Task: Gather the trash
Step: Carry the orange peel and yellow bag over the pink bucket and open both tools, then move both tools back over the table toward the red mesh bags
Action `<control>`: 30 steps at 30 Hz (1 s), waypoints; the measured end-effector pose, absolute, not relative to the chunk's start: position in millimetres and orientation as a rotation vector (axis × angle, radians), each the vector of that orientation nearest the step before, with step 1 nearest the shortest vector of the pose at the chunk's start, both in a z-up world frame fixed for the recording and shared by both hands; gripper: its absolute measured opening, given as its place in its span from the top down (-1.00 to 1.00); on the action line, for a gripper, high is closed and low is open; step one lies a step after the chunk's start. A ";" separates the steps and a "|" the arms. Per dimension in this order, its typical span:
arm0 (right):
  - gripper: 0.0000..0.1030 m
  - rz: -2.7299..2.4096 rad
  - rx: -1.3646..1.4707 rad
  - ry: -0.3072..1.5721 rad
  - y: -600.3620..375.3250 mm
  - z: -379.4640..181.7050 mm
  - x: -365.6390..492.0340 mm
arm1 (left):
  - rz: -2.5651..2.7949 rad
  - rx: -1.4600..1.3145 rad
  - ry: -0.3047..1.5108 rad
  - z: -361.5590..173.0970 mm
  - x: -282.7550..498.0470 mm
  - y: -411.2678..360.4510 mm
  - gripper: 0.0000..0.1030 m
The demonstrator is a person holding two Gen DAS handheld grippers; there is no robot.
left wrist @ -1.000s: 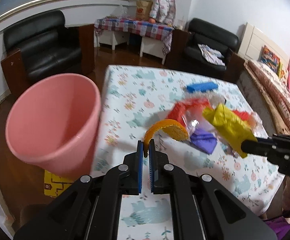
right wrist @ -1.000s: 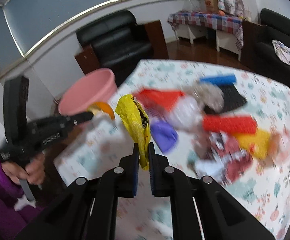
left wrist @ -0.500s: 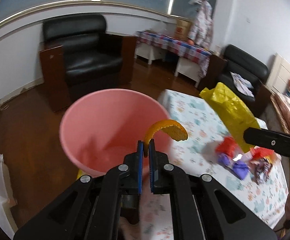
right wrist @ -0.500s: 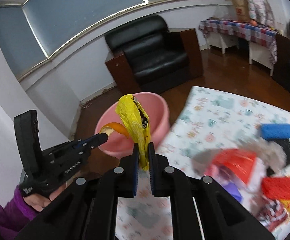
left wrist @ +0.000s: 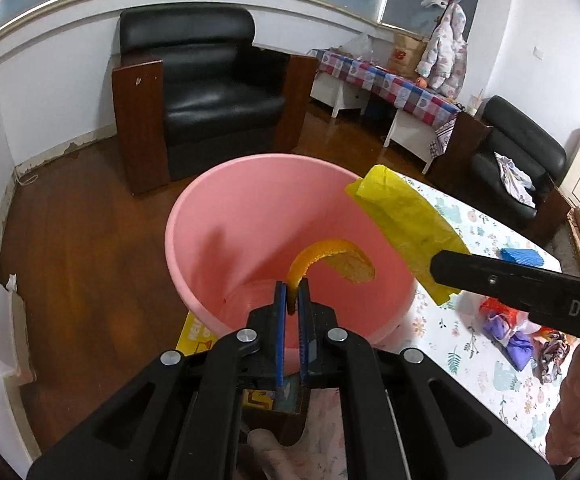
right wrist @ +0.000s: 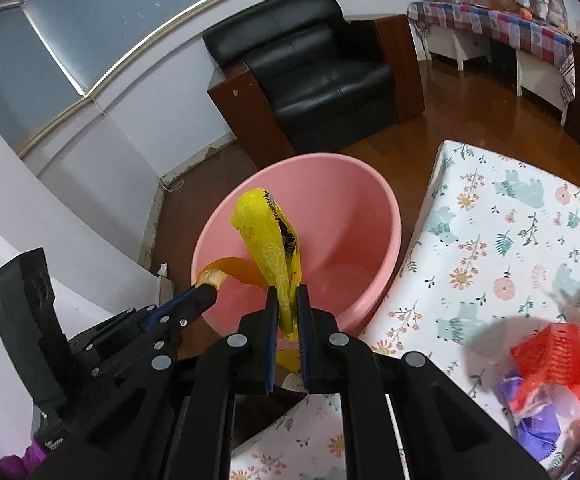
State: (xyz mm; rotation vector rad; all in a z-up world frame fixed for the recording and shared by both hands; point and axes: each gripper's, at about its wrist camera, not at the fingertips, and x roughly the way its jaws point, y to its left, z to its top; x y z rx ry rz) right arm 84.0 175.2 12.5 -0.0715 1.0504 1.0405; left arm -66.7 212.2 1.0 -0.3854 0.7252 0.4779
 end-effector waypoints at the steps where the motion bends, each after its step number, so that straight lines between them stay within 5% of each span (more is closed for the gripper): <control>1: 0.83 1.038 -0.074 1.053 177.7 10.5 84.2 | 0.480 -0.386 0.729 -0.7 -66.4 211.7 0.90; 12: 0.76 1.013 -0.094 1.043 187.2 1.9 86.1 | 0.502 -0.392 0.753 -10.6 -62.3 217.4 0.89; 18: 0.26 1.008 -0.093 1.017 186.7 4.5 83.8 | 0.489 -0.399 0.769 -16.2 -54.5 217.4 0.83; 30: 0.18 1.015 -0.083 0.974 170.4 18.4 80.5 | 0.498 -0.407 0.738 -10.2 -60.1 215.6 0.72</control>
